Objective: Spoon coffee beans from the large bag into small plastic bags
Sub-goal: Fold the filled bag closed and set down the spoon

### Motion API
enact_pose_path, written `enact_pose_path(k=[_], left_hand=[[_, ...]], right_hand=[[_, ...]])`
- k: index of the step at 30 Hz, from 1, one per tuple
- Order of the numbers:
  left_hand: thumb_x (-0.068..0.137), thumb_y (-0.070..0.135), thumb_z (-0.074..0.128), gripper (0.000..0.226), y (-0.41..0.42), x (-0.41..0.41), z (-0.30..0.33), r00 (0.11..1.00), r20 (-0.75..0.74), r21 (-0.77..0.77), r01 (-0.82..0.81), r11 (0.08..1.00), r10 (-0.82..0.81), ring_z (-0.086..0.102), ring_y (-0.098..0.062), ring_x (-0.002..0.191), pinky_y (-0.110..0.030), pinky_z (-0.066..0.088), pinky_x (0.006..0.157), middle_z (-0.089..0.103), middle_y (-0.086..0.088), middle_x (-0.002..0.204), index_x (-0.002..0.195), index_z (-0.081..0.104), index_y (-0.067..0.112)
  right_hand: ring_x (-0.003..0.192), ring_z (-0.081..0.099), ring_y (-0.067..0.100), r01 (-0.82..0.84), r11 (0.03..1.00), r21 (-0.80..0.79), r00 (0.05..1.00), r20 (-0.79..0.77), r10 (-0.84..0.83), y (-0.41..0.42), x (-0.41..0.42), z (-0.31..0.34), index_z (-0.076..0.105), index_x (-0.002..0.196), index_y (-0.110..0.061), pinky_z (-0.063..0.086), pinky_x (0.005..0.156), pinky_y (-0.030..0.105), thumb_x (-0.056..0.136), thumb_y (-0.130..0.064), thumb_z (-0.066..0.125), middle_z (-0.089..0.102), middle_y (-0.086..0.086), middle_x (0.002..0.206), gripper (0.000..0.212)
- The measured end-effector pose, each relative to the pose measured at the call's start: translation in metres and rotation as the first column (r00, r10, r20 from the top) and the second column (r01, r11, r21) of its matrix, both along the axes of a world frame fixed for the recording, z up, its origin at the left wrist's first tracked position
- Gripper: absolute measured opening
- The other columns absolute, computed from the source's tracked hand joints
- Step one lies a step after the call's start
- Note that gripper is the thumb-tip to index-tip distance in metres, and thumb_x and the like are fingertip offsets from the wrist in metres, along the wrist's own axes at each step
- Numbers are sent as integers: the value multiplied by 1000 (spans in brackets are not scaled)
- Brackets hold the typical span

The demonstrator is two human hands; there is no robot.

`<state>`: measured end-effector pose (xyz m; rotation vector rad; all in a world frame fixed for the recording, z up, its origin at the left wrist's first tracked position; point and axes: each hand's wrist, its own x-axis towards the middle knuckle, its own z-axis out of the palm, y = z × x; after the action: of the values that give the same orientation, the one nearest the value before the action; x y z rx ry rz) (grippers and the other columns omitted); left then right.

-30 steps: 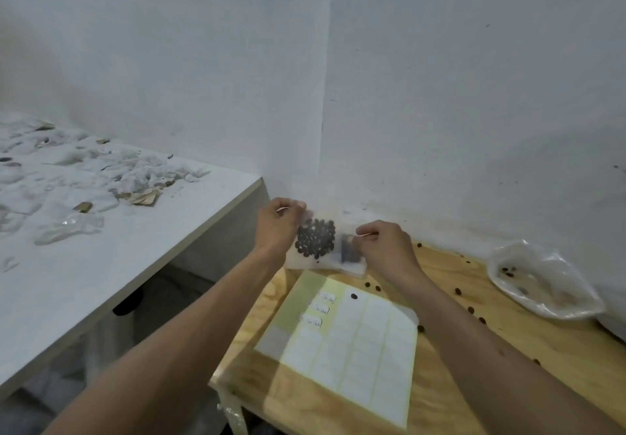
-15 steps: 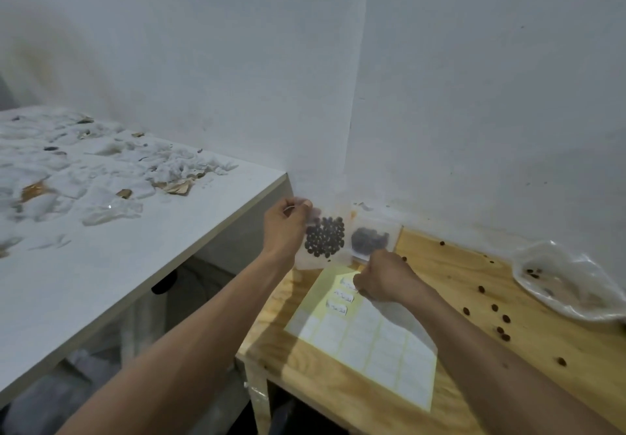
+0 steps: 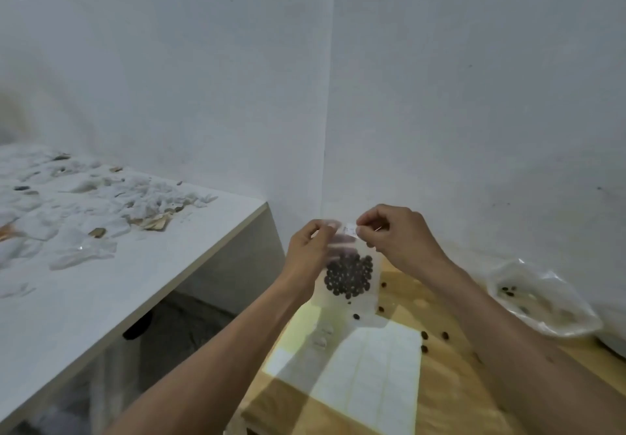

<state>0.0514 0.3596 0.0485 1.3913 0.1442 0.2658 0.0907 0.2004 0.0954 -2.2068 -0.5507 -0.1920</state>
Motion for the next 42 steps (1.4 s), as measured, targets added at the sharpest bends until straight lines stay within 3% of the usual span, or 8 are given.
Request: enact_pose_path(k=[11, 17, 20, 24, 26, 29, 37, 42], left_hand=[[93, 18, 71, 18, -38, 7, 12, 998, 15, 28, 54, 998, -55, 77, -29, 86, -38, 57, 85, 78, -10, 96, 102, 73, 3], [92, 11, 71, 11, -50, 10, 11, 999, -6, 48, 36, 998, -36, 77, -30, 84, -36, 57, 80, 78, -11, 92, 96, 73, 1], [93, 12, 70, 13, -57, 11, 12, 1000, -12, 13, 28, 1000, -28, 77, -28, 84, -36, 57, 82, 79, -11, 92, 98, 72, 0], [94, 14, 69, 13, -67, 11, 13, 999, 7, -21, 45, 999, -45, 77, -27, 87, -35, 59, 82, 78, -12, 93, 97, 74, 2], [94, 14, 69, 13, -71, 13, 13, 999, 2, -19, 54, 998, -54, 76, -26, 87, -33, 60, 78, 78, -15, 93, 96, 76, 3], [94, 13, 70, 14, -74, 16, 12, 999, -2, -10, 49, 999, -49, 74, -22, 80, -28, 60, 70, 77, -12, 87, 96, 76, 1], [93, 9, 69, 20, -99, 30, 7, 999, -36, 22, 12, 1000, -12, 69, -27, 77, -33, 62, 73, 73, -25, 87, 89, 71, -11], [94, 14, 70, 17, -131, 43, 11, 997, -70, 34, 15, 999, -13, 71, -25, 85, -41, 59, 86, 76, -13, 87, 89, 74, -3]], right_hand=[[70, 65, -5, 90, 996, 1, 992, 89, -90, -33, 6, -7, 80, 92, -21, 44, 63, 4, 89, -19, 72, 70, -17, 75, 8], [81, 66, -1, 118, 993, -24, 986, 125, -114, -44, 4, -9, 81, 97, -23, 56, 80, 24, 92, -20, 70, 74, -15, 86, 13], [98, 64, 8, 241, 970, -18, 957, 170, -235, -47, 1, -17, 72, 117, -28, 55, 87, 33, 92, -35, 71, 65, -8, 111, 26], [114, 50, 8, 339, 908, 246, 937, -173, -303, -49, -3, -22, 45, 142, -22, 47, 96, 31, 80, -52, 80, 46, -10, 130, 77], [103, 64, 12, 326, 856, 402, 918, -349, -187, -54, 1, -21, 60, 123, -17, 54, 92, 34, 77, -44, 85, 67, -6, 121, 59], [83, 73, 16, 318, 783, 535, 921, -371, -121, -60, 4, -23, 73, 95, -15, 59, 90, 41, 74, -27, 90, 79, 1, 89, 29], [86, 75, 16, 361, 751, 553, 916, -359, -176, -80, 5, -30, 75, 90, -16, 59, 81, 32, 71, -29, 92, 79, -3, 84, 28], [85, 75, 14, 267, 878, 397, 852, -523, -23, -133, -6, -30, 63, 110, -22, 55, 71, 27, 79, -28, 86, 77, -3, 95, 39]])
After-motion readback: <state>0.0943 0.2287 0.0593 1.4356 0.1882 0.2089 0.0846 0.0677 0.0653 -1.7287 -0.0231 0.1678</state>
